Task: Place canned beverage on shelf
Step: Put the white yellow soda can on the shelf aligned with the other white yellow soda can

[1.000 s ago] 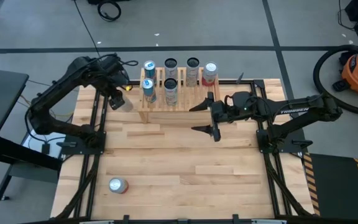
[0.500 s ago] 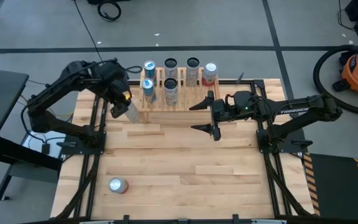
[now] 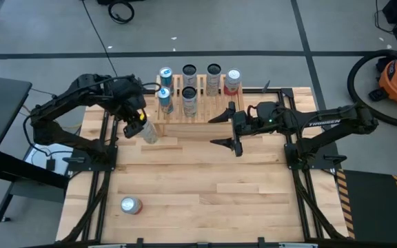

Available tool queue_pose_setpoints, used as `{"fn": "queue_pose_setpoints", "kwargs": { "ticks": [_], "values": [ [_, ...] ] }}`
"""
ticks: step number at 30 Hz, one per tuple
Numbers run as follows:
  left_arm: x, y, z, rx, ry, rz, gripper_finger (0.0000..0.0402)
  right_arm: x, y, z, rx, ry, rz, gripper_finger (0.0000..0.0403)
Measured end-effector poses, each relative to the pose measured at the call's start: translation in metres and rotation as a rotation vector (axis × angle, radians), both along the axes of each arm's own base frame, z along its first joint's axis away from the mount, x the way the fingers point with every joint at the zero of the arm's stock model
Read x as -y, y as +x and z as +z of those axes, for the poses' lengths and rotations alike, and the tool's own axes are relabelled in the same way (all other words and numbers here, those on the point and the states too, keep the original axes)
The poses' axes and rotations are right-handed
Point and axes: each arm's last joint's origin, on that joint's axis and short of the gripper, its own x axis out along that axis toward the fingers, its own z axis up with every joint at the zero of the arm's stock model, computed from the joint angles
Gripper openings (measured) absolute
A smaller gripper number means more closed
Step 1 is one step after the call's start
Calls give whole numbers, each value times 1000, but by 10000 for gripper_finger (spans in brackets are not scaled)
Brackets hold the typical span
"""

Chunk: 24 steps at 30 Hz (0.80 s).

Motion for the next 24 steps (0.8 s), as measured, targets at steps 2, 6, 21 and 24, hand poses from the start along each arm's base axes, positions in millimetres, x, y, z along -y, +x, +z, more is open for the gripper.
{"fn": "queue_pose_setpoints", "kwargs": {
  "ticks": [2,6,21,24],
  "values": [
    [4,1,0,2,-10,-1,254,0,5,-6,-20,2,1,348],
    [12,3,0,3,-20,-24,254,-1,26,-21,-32,-3,1,348],
    [35,34,-5,71,-6,-162,254,17,99,-88,133,2,-22,348],
    [38,44,-6,96,-1,-189,254,20,106,-102,122,26,-31,348]
  ]
}}
